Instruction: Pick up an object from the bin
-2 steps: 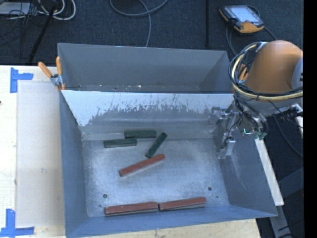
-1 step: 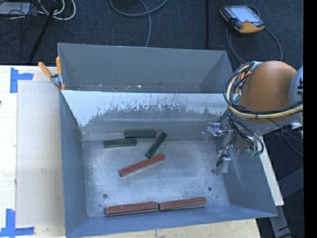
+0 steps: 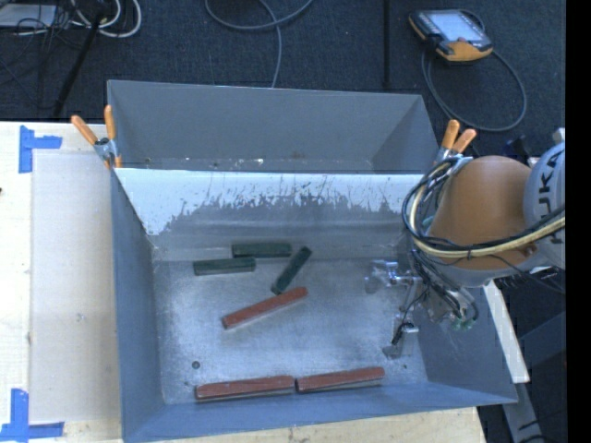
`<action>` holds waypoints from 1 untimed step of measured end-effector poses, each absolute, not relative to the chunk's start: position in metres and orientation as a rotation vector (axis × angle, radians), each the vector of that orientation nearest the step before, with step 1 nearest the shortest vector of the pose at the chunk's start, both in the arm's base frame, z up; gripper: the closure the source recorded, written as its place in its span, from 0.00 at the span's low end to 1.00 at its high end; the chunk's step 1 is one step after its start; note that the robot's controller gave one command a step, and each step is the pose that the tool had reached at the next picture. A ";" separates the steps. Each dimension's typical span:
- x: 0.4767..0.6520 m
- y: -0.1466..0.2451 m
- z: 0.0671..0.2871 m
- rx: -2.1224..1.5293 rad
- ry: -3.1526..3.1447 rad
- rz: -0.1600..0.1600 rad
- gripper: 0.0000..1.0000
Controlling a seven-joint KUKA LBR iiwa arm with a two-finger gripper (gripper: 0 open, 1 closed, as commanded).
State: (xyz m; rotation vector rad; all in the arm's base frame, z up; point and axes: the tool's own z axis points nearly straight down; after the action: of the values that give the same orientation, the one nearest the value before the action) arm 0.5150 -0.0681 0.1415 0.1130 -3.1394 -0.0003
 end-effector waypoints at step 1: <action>0.486 -0.012 0.122 -0.019 -3.140 0.000 0.00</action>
Offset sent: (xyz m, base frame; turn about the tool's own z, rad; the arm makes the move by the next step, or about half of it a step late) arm 0.0192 0.0925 -0.0632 0.1464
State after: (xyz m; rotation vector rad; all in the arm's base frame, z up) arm 0.4865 -0.0124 0.1223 -0.0191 -3.1397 0.0002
